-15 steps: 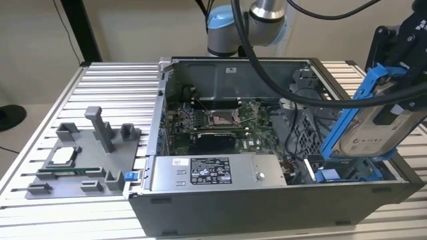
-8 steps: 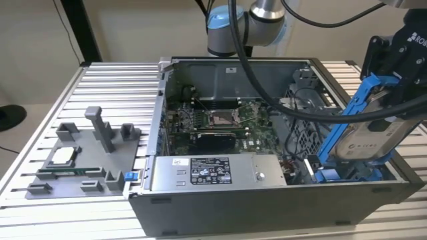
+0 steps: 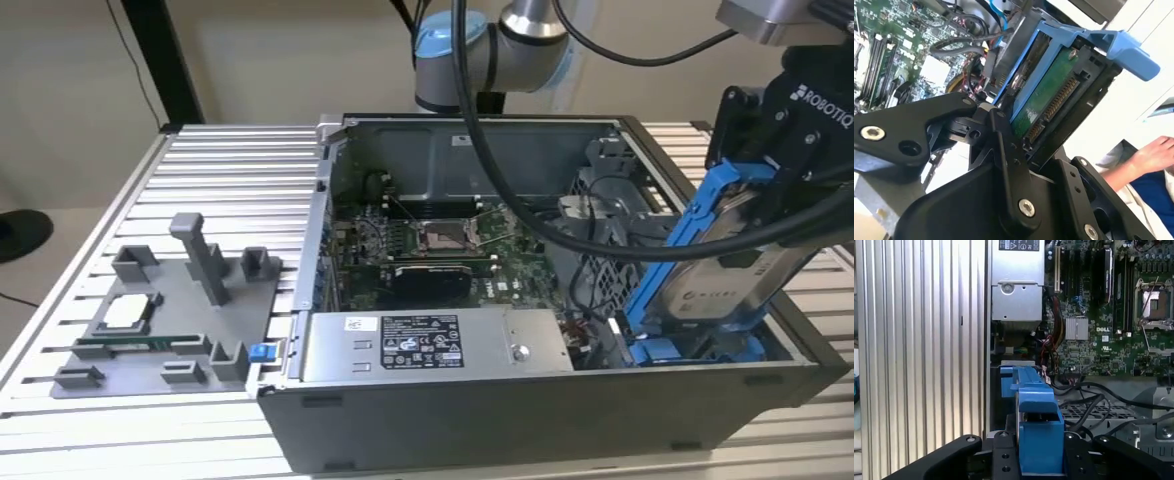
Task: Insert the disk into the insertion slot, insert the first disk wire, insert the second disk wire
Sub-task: 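Insert the disk into the insertion slot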
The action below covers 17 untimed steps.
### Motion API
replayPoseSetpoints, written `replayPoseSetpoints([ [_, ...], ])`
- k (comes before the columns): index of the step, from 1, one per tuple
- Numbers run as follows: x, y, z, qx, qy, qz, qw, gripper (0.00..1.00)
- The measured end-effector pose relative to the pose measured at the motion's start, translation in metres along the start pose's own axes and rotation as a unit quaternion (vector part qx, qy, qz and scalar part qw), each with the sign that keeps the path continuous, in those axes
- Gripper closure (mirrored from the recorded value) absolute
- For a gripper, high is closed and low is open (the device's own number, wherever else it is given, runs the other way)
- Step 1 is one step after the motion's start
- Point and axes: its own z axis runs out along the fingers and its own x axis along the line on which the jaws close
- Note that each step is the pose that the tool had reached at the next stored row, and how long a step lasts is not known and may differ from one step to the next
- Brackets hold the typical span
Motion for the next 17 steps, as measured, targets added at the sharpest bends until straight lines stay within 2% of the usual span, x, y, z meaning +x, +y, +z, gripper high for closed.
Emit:
replayPoseSetpoints([
  [2,-0.0005,-0.0004,0.0028,0.0,-0.0034,0.0,1.0,1.0],
  [8,0.0003,-0.0044,0.0111,-0.0001,-0.0066,0.0,1.0,1.0],
  [17,0.0004,-0.005,0.0254,-0.0001,-0.0076,0.001,1.0,1.0],
])
